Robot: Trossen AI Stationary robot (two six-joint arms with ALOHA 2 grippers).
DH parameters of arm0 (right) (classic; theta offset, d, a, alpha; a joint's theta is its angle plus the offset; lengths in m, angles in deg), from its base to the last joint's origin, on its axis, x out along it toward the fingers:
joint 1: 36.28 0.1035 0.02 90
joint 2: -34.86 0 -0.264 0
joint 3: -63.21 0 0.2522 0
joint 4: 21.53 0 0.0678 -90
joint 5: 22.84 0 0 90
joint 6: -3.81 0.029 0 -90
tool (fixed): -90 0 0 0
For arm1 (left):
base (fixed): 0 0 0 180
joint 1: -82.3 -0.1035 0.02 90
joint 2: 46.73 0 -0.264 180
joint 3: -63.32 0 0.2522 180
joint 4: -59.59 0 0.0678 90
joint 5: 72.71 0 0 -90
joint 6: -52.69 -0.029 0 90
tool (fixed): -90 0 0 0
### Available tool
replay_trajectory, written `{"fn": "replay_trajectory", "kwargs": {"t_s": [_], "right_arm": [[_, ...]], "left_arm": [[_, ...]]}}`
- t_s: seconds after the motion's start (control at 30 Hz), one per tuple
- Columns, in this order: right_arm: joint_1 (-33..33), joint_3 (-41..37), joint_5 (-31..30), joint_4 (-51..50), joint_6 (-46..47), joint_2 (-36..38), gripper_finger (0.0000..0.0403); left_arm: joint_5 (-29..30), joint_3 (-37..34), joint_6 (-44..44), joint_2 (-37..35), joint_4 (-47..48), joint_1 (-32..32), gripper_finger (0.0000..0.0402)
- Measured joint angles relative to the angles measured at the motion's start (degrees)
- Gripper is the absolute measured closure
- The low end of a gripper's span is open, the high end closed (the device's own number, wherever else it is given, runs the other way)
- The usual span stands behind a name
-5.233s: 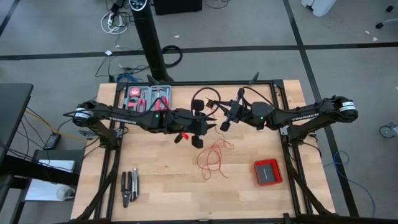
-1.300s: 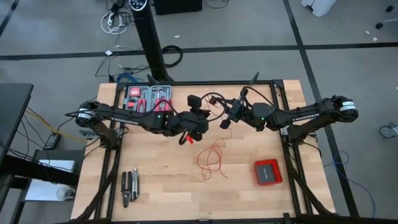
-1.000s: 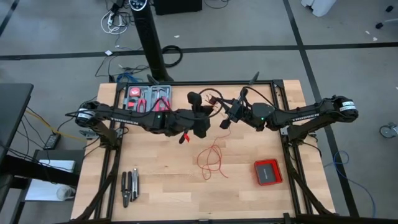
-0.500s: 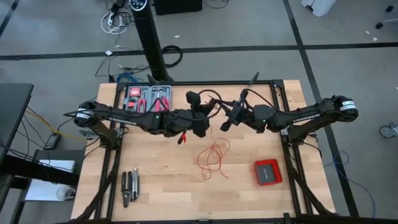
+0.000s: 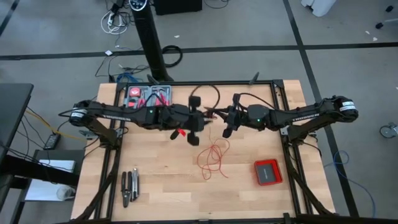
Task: Coil cords
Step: Coil the red wire onto the spool
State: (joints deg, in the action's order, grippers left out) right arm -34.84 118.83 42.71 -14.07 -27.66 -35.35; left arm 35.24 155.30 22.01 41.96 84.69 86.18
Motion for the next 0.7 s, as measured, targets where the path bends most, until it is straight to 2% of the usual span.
{"fn": "replay_trajectory", "kwargs": {"t_s": [0.13, 0.23, 0.33, 0.7], "right_arm": [[-1.68, 0.0, 0.72, -3.04, 0.92, 0.0, 0.0402], [-2.39, 0.0, 1.87, -3.35, 1.73, 0.0, 0.0402], [-2.74, 0.0, 3.86, -3.7, 2.65, 0.0, 0.0402], [-3.91, 0.0, 4.73, -8.99, 4.28, 0.0, 0.0402]], "left_arm": [[-11.92, -4.26, 2.59, 0.25, -10.43, -0.09, 0.0346], [-16.36, -8.34, 3.72, 0.39, -19.44, -0.13, 0.0346], [-16.73, -11.73, 4.14, 0.33, -25.51, -0.35, 0.0346], [-16.0, -20.04, 6.5, -1.01, -34.13, -3.93, 0.0346]]}}
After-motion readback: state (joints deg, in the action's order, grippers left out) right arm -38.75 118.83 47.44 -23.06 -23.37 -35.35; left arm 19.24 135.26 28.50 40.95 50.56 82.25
